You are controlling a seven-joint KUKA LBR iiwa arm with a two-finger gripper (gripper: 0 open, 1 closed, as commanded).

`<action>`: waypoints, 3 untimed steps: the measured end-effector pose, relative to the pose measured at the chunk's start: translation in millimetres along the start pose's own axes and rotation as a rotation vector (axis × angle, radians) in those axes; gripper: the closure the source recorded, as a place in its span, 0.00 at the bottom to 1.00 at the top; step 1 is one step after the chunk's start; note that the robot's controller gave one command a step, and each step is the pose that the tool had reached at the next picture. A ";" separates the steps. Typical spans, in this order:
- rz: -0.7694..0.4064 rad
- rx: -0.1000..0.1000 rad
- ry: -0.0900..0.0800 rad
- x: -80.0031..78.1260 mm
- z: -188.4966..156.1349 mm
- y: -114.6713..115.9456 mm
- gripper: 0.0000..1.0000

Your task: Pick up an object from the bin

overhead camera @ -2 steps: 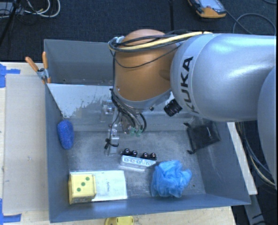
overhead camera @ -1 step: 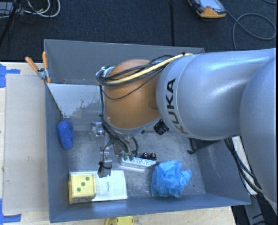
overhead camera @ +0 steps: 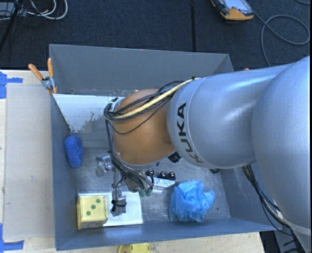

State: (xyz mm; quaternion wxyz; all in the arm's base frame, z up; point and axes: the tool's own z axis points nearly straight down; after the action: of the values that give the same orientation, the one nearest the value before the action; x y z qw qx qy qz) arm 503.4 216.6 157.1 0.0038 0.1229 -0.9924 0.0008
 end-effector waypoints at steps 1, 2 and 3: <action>0.047 0.000 -0.003 22.6 21.3 36.6 0.00; -0.142 0.000 -0.009 5.7 89.8 28.8 0.00; 0.219 -0.001 -0.012 14.0 85.5 33.8 1.00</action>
Offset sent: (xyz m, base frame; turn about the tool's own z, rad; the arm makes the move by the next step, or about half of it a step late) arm -0.0147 0.0266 -0.0871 -0.1435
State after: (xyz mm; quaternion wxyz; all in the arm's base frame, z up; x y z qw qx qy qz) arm 480.9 245.7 71.7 -0.0024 0.0136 -0.9999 0.0000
